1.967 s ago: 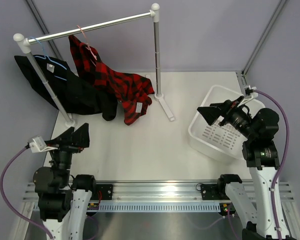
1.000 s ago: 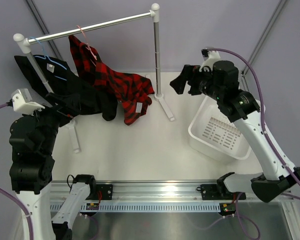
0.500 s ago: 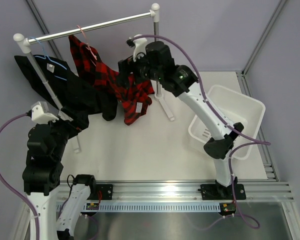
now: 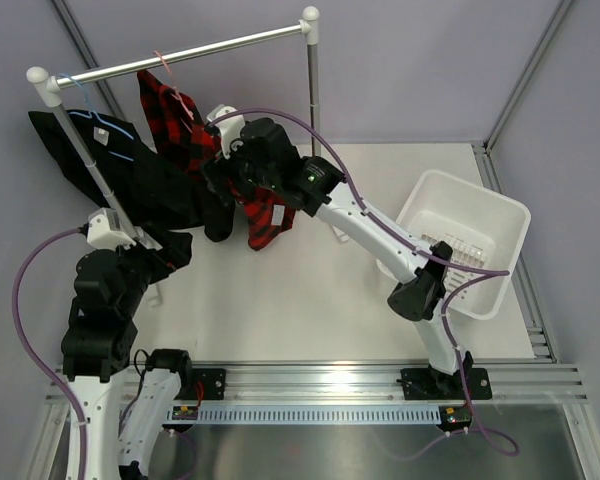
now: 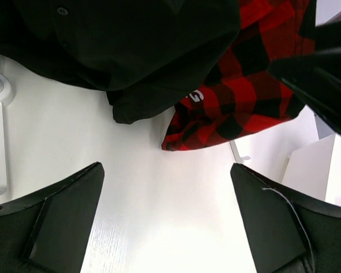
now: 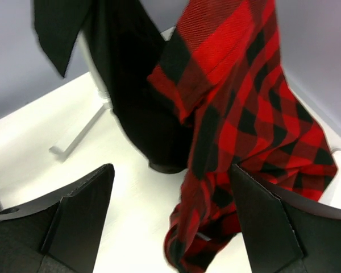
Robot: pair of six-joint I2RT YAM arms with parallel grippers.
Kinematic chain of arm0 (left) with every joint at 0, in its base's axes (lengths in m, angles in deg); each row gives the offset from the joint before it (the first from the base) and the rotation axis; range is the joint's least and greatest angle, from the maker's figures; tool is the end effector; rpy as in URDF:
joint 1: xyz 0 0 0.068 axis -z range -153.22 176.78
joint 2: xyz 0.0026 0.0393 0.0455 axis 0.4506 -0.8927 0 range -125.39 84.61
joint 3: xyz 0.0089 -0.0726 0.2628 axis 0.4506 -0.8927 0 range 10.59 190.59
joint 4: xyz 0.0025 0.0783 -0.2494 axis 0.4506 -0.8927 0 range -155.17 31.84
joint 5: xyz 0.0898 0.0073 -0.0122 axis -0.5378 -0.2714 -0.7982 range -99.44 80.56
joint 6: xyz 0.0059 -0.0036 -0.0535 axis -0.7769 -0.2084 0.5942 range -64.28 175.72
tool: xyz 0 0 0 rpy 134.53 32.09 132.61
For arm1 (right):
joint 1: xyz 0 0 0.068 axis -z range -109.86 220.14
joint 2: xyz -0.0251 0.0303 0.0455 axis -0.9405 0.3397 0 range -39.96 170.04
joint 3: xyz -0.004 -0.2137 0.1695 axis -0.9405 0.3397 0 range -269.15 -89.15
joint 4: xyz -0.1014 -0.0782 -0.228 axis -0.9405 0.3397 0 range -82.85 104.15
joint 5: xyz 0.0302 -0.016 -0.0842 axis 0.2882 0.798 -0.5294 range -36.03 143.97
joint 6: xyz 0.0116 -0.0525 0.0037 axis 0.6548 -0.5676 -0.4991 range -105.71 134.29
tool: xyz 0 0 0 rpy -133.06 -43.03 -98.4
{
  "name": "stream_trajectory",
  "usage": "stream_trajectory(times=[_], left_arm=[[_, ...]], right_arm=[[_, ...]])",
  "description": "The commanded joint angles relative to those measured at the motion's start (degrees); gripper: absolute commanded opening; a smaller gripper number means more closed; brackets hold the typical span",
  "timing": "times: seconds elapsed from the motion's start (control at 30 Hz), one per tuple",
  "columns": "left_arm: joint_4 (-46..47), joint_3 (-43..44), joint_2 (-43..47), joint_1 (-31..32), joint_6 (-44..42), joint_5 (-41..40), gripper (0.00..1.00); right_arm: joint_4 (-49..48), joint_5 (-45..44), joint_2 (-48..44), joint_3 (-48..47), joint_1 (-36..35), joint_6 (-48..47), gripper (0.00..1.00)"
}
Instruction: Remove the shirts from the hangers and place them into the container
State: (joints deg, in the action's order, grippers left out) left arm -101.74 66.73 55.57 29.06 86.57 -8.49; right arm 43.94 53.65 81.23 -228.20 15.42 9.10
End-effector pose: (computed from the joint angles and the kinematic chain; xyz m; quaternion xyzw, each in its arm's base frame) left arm 0.0850 -0.0041 0.3756 -0.1929 0.7776 -0.1770 0.5717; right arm 0.2745 0.3877 0.4361 -0.4050 0.7058 0.2414 0.5287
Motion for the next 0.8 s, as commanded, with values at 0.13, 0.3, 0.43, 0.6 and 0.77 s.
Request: stream_trajectory(times=[0.13, 0.3, 0.43, 0.6, 0.77], left_arm=[[3.6, -1.3, 1.8, -0.3, -1.1, 4.0, 0.99], [4.0, -2.9, 2.8, -0.3, -1.0, 5.9, 0.99], [3.9, -3.9, 3.0, -0.3, -1.7, 5.9, 0.99], [5.3, -6.7, 3.5, -0.3, -1.3, 7.7, 0.99], [5.1, -7.6, 4.1, -0.3, -1.8, 7.4, 0.99]], right_arm=[[-8.4, -6.5, 3.4, -2.4, 0.1, -6.1, 0.9], [-13.0, -10.1, 5.2, -3.4, 0.0, -8.3, 0.83], [-13.9, -10.3, 5.9, -4.7, 0.0, -8.7, 0.78], [-15.0, -12.2, 6.8, -5.5, -0.1, -9.9, 0.33], [-15.1, -13.6, 7.5, -7.3, -0.1, -11.6, 0.0]])
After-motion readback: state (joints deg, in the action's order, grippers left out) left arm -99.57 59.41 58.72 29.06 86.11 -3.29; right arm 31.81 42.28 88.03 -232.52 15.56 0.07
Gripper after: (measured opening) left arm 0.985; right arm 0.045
